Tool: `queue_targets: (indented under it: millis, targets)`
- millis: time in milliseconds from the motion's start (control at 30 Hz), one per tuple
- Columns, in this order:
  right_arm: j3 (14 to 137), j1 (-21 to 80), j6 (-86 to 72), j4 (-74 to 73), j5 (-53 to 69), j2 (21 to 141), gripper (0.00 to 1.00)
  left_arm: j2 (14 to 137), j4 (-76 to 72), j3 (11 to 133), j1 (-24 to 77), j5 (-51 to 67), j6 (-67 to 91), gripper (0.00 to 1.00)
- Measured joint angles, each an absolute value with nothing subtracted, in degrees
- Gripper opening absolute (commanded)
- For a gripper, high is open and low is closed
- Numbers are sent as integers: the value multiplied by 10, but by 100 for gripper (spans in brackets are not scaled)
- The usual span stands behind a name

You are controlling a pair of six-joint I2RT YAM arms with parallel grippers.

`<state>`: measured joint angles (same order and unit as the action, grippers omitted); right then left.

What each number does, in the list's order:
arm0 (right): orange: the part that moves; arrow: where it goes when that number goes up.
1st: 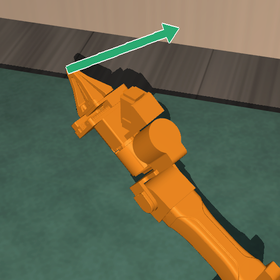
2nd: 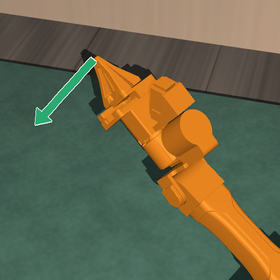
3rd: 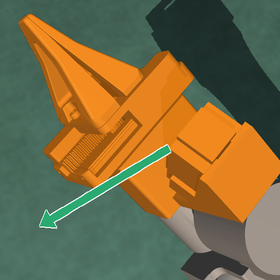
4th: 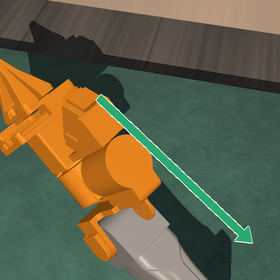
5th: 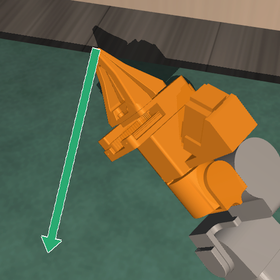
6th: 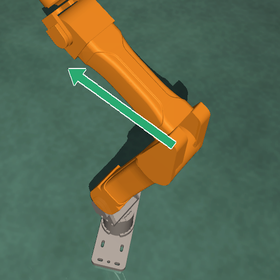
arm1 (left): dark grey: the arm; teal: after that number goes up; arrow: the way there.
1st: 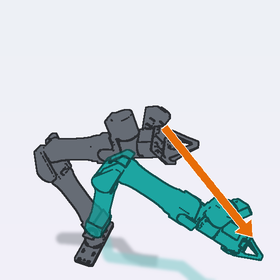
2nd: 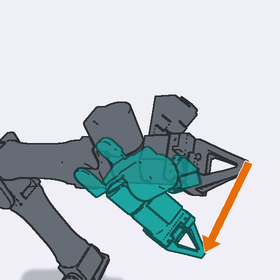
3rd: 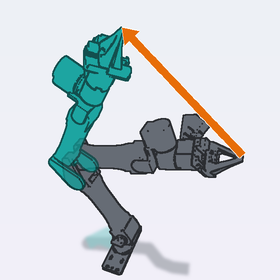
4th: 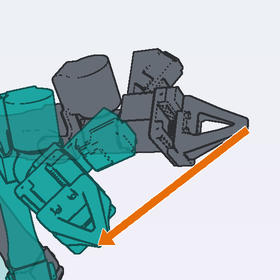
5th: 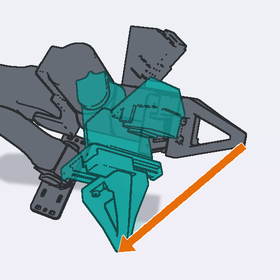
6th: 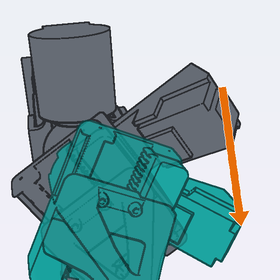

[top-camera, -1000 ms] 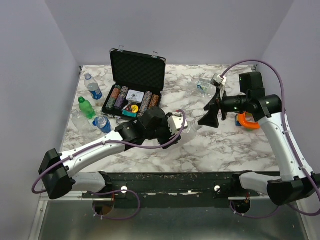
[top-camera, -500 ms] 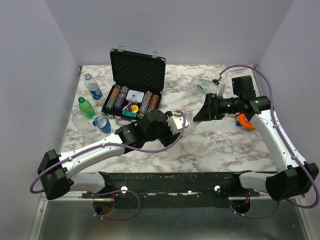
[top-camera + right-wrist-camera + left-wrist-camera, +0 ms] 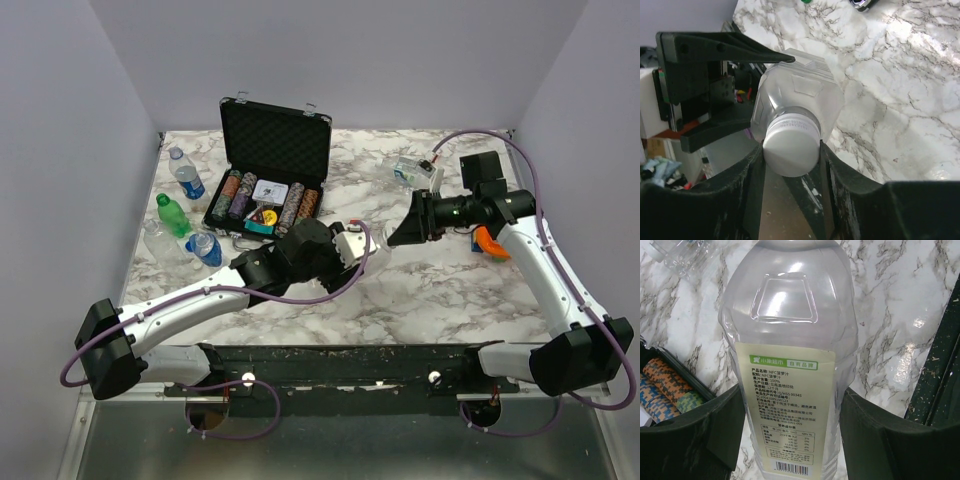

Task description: Unscrew the bottle caps

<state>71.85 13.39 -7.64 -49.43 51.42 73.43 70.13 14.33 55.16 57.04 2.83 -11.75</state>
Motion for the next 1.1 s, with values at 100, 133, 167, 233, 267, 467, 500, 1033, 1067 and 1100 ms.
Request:
queue_targets:
  millis: [100, 133, 167, 233, 267, 467, 500, 1033, 1067, 1100]
  targets:
    - [719, 134, 5, -510, 537, 735, 27, 701, 145, 549, 567, 48, -118, 0]
    - [719, 134, 36, -517, 545, 735, 26, 701, 148, 549, 566, 58, -117, 0]
    - [719, 134, 70, -527, 552, 735, 24, 701, 151, 549, 564, 67, -117, 0]
    - [720, 134, 137, -548, 568, 736, 20, 701, 157, 549, 561, 87, -117, 0]
    - [721, 134, 168, -557, 574, 736, 20, 701, 160, 549, 560, 97, -117, 0]
    - [752, 135, 307, -601, 590, 741, 22, 700, 157, 549, 551, 124, -113, 0]
    - [758, 135, 318, -603, 590, 741, 22, 698, 155, 549, 549, 125, -112, 0]
    - [792, 61, 363, -575, 596, 734, 25, 641, 192, 532, 547, 150, -116, 0]
    - [787, 39, 340, -553, 582, 734, 26, 634, 197, 532, 547, 150, -120, 0]
    - [780, 18, 319, -531, 566, 735, 26, 628, 200, 532, 547, 150, -124, 0]
